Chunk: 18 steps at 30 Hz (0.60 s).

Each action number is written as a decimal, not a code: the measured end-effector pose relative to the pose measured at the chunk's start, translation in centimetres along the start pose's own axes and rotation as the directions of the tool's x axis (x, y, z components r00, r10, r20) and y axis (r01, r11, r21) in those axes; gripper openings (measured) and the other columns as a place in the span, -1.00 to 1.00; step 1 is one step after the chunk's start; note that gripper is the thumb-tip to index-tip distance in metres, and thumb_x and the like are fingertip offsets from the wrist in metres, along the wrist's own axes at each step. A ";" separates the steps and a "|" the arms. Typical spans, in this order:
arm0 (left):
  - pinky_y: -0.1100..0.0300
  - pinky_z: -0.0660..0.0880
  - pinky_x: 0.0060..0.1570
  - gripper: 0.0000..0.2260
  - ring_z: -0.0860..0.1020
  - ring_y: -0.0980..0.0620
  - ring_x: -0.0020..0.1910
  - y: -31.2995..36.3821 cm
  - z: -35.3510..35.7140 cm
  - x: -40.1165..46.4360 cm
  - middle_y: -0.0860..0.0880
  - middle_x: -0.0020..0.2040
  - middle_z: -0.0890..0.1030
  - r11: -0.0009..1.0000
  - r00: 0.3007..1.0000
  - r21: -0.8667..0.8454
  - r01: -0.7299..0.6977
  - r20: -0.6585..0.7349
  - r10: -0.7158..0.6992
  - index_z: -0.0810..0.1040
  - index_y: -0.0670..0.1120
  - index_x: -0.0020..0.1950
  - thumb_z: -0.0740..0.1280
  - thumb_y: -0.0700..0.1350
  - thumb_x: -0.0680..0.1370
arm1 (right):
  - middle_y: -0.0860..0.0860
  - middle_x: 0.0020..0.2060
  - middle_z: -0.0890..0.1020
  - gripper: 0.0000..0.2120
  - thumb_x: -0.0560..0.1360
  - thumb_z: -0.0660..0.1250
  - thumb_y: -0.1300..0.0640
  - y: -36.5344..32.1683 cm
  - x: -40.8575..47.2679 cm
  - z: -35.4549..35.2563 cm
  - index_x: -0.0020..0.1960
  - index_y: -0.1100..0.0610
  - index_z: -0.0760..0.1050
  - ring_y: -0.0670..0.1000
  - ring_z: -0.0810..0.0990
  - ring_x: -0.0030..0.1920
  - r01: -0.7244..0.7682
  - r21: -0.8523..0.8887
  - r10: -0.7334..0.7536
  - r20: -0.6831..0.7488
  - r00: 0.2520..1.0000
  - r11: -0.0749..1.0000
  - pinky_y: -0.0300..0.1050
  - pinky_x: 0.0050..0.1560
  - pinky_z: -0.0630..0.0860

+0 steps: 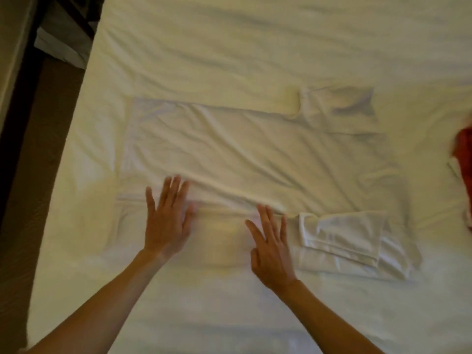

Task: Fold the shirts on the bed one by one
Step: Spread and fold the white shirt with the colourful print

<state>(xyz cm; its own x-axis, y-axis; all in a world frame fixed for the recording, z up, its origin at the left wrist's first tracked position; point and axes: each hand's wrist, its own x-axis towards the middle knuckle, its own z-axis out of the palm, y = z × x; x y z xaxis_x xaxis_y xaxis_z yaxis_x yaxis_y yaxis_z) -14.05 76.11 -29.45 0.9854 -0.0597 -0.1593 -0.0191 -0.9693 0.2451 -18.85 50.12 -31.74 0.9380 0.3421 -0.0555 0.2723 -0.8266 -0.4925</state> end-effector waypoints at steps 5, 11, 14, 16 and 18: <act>-0.32 0.18 0.43 -0.70 0.48 -0.18 0.36 8.8 -0.3 11.5 -0.13 0.25 0.61 0.973 0.975 -0.094 -0.209 -0.092 0.201 0.61 -0.16 0.21 0.18 -0.10 0.61 | 0.18 0.38 0.46 -0.50 0.32 0.25 0.36 7.1 10.5 -8.0 0.25 0.18 0.55 0.22 0.38 0.43 -0.115 0.049 0.124 -0.308 0.943 0.992 0.23 0.45 0.23; -0.10 0.25 0.43 -0.68 0.47 -0.18 0.31 14.7 -1.1 22.7 -0.15 0.28 0.57 0.956 0.957 -0.060 -0.288 0.025 0.290 0.55 -0.18 0.31 0.28 -0.22 0.55 | 0.11 0.20 0.63 -0.65 0.48 0.25 0.31 18.7 21.4 -17.3 0.21 0.14 0.60 0.19 0.53 0.23 -0.454 0.060 0.454 -0.244 0.857 0.889 0.01 0.26 0.41; -0.07 0.27 0.41 -0.57 0.42 -0.17 0.36 16.4 -0.6 25.5 -0.15 0.37 0.49 0.958 0.950 -0.009 -0.286 0.128 0.285 0.45 -0.17 0.41 0.24 -0.28 0.52 | 0.15 0.42 0.40 -0.48 0.50 0.28 0.17 22.4 24.7 -18.8 0.45 0.19 0.34 0.19 0.32 0.42 -0.562 -0.026 0.552 -0.158 0.819 0.826 0.06 0.41 0.25; -0.08 0.24 0.42 -0.52 0.38 -0.14 0.40 16.7 0.1 26.5 -0.12 0.41 0.45 0.966 0.955 0.061 -0.251 0.179 0.236 0.39 -0.12 0.45 0.24 -0.26 0.52 | 0.15 0.45 0.31 -0.26 0.50 0.35 -0.01 23.7 26.7 -19.2 0.54 0.18 0.10 0.19 0.26 0.46 -0.684 0.007 0.684 -0.029 0.729 0.729 0.18 0.44 0.20; -0.08 0.31 0.33 -0.58 0.43 -0.18 0.31 16.8 0.6 27.1 -0.14 0.31 0.49 0.966 0.965 0.116 -0.232 0.157 0.212 0.45 -0.12 0.37 0.27 -0.20 0.50 | 0.15 0.42 0.35 -0.20 0.47 0.41 -0.11 25.1 28.0 -19.3 0.53 0.17 0.12 0.19 0.28 0.45 -0.776 0.040 0.774 0.058 0.631 0.630 0.26 0.41 0.24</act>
<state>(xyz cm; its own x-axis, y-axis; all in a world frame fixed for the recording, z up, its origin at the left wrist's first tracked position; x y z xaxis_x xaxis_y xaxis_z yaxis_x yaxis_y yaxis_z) 12.27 58.08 -30.29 0.9199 -0.3008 -0.2515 -0.2662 -0.9501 0.1629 18.42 30.36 -28.88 0.7901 -0.3976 -0.4666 -0.5647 -0.7681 -0.3017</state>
